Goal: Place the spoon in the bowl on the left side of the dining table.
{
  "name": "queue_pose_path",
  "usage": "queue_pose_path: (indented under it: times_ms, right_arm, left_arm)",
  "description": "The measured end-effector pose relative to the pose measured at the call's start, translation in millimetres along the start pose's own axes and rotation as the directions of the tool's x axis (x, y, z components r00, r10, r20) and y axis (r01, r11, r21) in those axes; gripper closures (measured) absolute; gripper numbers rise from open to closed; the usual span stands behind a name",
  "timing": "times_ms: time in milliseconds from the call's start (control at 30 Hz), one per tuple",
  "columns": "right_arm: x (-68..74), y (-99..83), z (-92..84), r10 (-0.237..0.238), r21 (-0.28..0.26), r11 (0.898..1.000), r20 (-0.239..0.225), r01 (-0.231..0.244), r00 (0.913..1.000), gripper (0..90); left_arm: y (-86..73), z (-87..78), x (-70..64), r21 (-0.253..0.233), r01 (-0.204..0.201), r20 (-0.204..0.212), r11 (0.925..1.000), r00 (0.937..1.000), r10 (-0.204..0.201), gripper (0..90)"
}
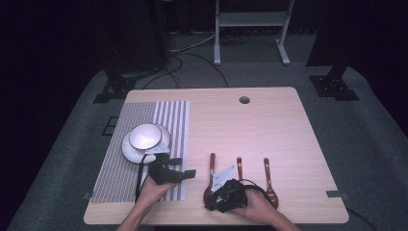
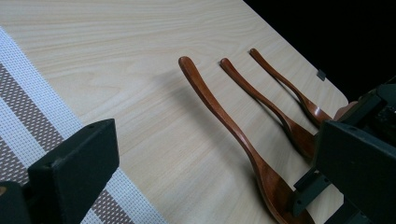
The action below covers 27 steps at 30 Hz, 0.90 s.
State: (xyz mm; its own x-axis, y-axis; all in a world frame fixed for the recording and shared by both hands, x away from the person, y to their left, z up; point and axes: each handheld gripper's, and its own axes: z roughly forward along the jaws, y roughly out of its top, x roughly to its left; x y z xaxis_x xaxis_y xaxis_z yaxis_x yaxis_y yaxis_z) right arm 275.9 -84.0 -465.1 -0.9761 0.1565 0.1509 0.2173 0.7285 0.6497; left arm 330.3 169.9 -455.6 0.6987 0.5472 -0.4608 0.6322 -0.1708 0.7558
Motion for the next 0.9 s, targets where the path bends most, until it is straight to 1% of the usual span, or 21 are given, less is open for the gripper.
queue_pose_path:
  times_ms: [67, 100, 167, 233, 267, 300, 333, 367, 400, 467, 533, 567, 600, 633, 700, 733, 833, 900]
  right_arm:
    - [1.0, 0.2, 0.3, -0.008, 0.003, 1.000, 0.007, 0.008, 0.9999, 65.9]
    - [2.4, 0.4, 0.6, -0.021, 0.006, 1.000, 0.017, 0.021, 0.9996, 65.9]
    - [3.6, 0.6, 0.7, -0.026, 0.009, 1.000, 0.024, 0.025, 0.9994, 66.0]
    - [5.9, 1.0, 1.2, -0.046, 0.015, 0.999, 0.040, 0.046, 0.9982, 66.0]
    - [5.9, 1.0, 1.2, -0.046, 0.015, 0.999, 0.040, 0.046, 0.9982, 66.0]
    - [6.8, 1.0, 1.4, -0.055, 0.016, 0.998, 0.046, 0.054, 0.9974, 66.1]
    - [6.8, 1.0, 1.4, -0.055, 0.016, 0.998, 0.046, 0.054, 0.9974, 66.1]
    - [8.4, 0.9, 1.6, -0.067, 0.018, 0.998, 0.056, 0.066, 0.9962, 66.1]
    - [8.4, 0.9, 1.6, -0.067, 0.018, 0.998, 0.056, 0.066, 0.9962, 66.1]
    - [9.8, 1.0, 1.8, -0.077, 0.021, 0.997, 0.065, 0.076, 0.9949, 66.1]
    - [10.7, 0.9, 2.0, -0.086, 0.023, 0.996, 0.072, 0.085, 0.9937, 66.2]
    - [10.9, 0.6, 2.0, -0.092, 0.023, 0.996, 0.074, 0.090, 0.9931, 66.2]
    - [10.9, 0.6, 2.0, -0.092, 0.023, 0.996, 0.074, 0.090, 0.9931, 66.2]
    - [10.8, 0.5, 2.0, -0.091, 0.021, 0.996, 0.073, 0.090, 0.9932, 66.2]
    - [10.8, 0.3, 1.9, -0.091, 0.020, 0.996, 0.072, 0.089, 0.9933, 66.2]
    - [10.8, 0.2, 1.9, -0.091, 0.020, 0.996, 0.072, 0.090, 0.9932, 66.2]
    - [10.9, 0.0, 2.0, -0.093, 0.018, 0.996, 0.073, 0.092, 0.9930, 66.2]
    - [10.7, -0.1, 1.9, -0.094, 0.018, 0.995, 0.072, 0.093, 0.9929, 66.2]
  left_arm:
    - [0.0, 0.3, -0.3, 0.000, 0.003, 0.001, 1.0000, 1.0000, -0.003, 0.0]
    - [0.0, 0.6, -0.4, -0.003, 0.009, 0.004, 1.0000, 0.9999, -0.009, 0.0]
    - [0.1, 2.0, -0.3, -0.008, 0.027, 0.022, 0.9996, 0.9994, -0.027, 0.0]
    - [0.5, 4.7, -1.0, -0.007, 0.041, 0.029, 0.9991, 0.9988, -0.041, 0.0]
    - [1.0, 6.5, -1.5, -0.005, 0.046, 0.030, 0.9989, 0.9985, -0.046, 0.0]
    - [1.9, 10.6, -2.3, -0.002, 0.060, 0.038, 0.9982, 0.9975, -0.059, 0.0]
    - [1.9, 10.6, -2.3, -0.002, 0.060, 0.038, 0.9982, 0.9975, -0.059, 0.0]
    - [2.9, 13.7, -2.6, 0.006, 0.063, 0.038, 0.9980, 0.9973, -0.063, 0.0]
    - [3.7, 16.4, -2.9, 0.007, 0.069, 0.039, 0.9976, 0.9968, -0.069, 0.0]
    - [5.4, 21.2, -2.9, 0.010, 0.093, 0.046, 0.9956, 0.9945, -0.094, 0.0]
    - [6.8, 25.6, -1.8, 0.012, 0.113, 0.044, 0.9936, 0.9926, -0.113, 0.0]
    - [7.7, 30.9, 1.2, 0.008, 0.139, 0.045, 0.9902, 0.9892, -0.139, 3.5]
    - [7.7, 30.9, 1.2, 0.008, 0.139, 0.045, 0.9902, 0.9892, -0.139, 3.5]
    - [8.1, 34.0, 2.4, 0.011, 0.160, 0.044, 0.9871, 0.9861, -0.160, 3.5]
    - [9.0, 39.9, 6.1, 0.026, 0.174, 0.043, 0.9844, 0.9837, -0.175, 5.4]
    - [9.5, 44.4, 7.8, 0.034, 0.191, 0.041, 0.9809, 0.9804, -0.193, 5.6]
    - [12.1, 55.0, 11.3, 0.053, 0.226, 0.072, 0.9726, 0.9706, -0.230, 11.1]
    - [15.4, 61.9, 11.8, 0.061, 0.235, 0.075, 0.9700, 0.9680, -0.239, 13.8]
